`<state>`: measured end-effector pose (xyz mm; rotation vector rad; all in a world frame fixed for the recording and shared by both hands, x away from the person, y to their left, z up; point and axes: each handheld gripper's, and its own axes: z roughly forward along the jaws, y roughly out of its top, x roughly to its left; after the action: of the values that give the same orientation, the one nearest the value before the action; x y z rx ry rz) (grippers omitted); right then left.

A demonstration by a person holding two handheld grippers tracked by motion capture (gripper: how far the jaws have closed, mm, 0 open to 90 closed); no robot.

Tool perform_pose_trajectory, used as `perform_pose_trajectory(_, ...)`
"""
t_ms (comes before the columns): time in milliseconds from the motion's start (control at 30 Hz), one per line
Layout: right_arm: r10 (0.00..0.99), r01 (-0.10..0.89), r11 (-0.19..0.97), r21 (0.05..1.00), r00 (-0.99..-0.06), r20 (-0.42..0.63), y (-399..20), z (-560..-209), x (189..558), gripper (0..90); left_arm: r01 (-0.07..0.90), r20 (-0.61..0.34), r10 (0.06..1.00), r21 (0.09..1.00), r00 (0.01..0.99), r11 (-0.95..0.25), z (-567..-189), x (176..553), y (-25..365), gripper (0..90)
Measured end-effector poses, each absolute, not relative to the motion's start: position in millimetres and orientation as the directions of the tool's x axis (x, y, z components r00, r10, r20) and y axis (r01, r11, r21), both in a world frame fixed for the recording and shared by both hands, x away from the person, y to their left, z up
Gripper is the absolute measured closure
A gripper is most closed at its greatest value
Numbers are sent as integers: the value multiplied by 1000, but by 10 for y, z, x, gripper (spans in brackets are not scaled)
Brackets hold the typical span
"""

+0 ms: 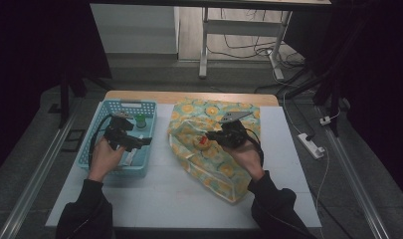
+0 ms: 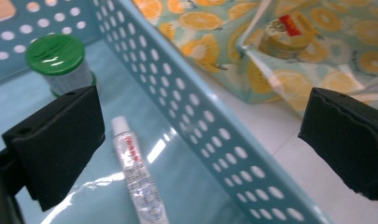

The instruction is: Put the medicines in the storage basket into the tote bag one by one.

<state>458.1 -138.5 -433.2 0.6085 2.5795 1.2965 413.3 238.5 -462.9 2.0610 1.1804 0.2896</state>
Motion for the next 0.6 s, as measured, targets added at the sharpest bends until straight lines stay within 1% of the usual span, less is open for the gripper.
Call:
perform_pose_trajectory(300,437,273,539,797,-899,13,-1377,-4343,4578,900,668,-90,857,670,507,-325,-4729,4162,2495,0)
perform_pose_trajectory(433,435,274,542,794,-900,14,-1374,-4349,4581,900,683,-83,869,657,487,-319,-4777,4181,2539,0)
perform_pose_trajectory(600,434,275,544,793,-901,14,-1371,-4354,4581,900,712,-104,879,634,465,-302,-4827,4217,2570,0)
